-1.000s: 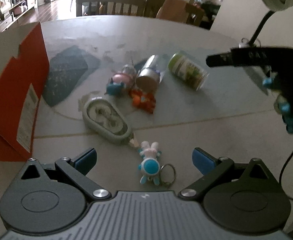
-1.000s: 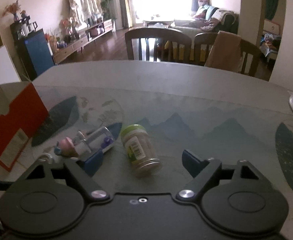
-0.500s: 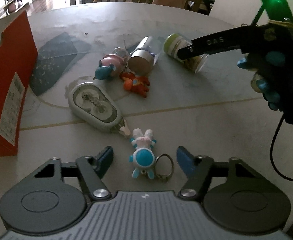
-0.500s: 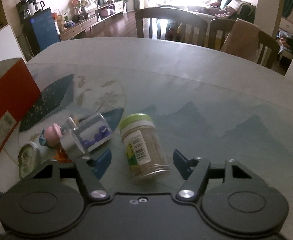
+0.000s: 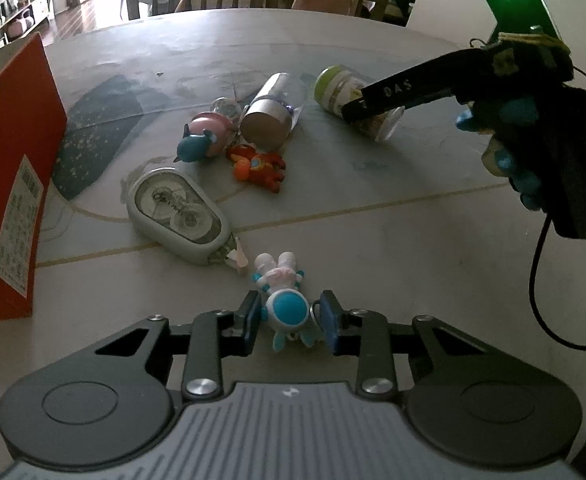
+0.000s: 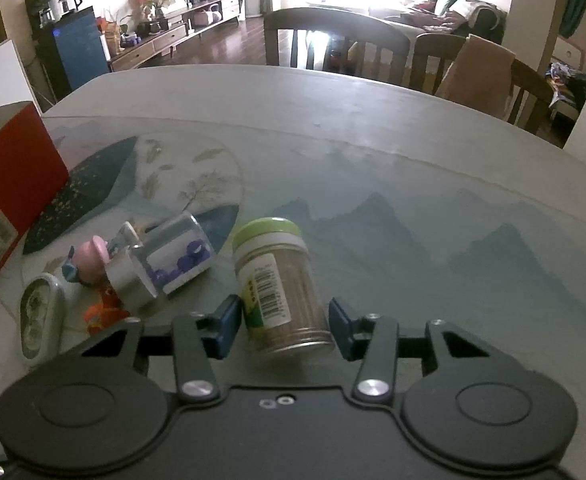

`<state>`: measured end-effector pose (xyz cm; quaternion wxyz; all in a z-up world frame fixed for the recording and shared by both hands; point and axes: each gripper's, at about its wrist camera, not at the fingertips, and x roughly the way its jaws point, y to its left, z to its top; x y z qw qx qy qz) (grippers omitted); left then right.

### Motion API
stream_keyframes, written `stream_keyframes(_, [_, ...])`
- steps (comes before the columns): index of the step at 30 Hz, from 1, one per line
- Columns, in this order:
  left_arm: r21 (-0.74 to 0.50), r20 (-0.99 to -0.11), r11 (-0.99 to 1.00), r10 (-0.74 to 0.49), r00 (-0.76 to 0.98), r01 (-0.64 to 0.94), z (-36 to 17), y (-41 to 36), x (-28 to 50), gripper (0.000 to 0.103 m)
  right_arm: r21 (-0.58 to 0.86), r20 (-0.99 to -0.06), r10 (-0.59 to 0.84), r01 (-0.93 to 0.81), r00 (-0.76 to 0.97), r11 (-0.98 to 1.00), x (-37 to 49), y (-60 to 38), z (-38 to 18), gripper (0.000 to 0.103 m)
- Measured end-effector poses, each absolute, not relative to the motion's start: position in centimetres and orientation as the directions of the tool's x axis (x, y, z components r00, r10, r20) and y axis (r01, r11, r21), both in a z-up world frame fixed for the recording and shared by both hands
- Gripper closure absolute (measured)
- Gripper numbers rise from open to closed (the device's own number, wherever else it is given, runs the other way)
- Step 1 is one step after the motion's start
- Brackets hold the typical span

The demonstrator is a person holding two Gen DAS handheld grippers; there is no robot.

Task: Organize rigid objects
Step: 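Grasp the white-blue bunny keychain with the left gripper while the right gripper grasps the green-lidded jar, then carry the bunny keychain and green-lidded jar with both grippers over the box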

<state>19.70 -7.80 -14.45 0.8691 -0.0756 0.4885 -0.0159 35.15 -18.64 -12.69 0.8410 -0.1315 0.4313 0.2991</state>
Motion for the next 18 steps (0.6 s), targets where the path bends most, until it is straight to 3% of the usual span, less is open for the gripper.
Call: stream_keyframes(18, [-0.198,-0.815,0.977,-0.123,0.567,-0.073,-12.6,-6.8,18.7,0.075,0.187,-0.788,0.475,-0.582,0.393,0.792,28.0,-21.8,-9.4,0.060])
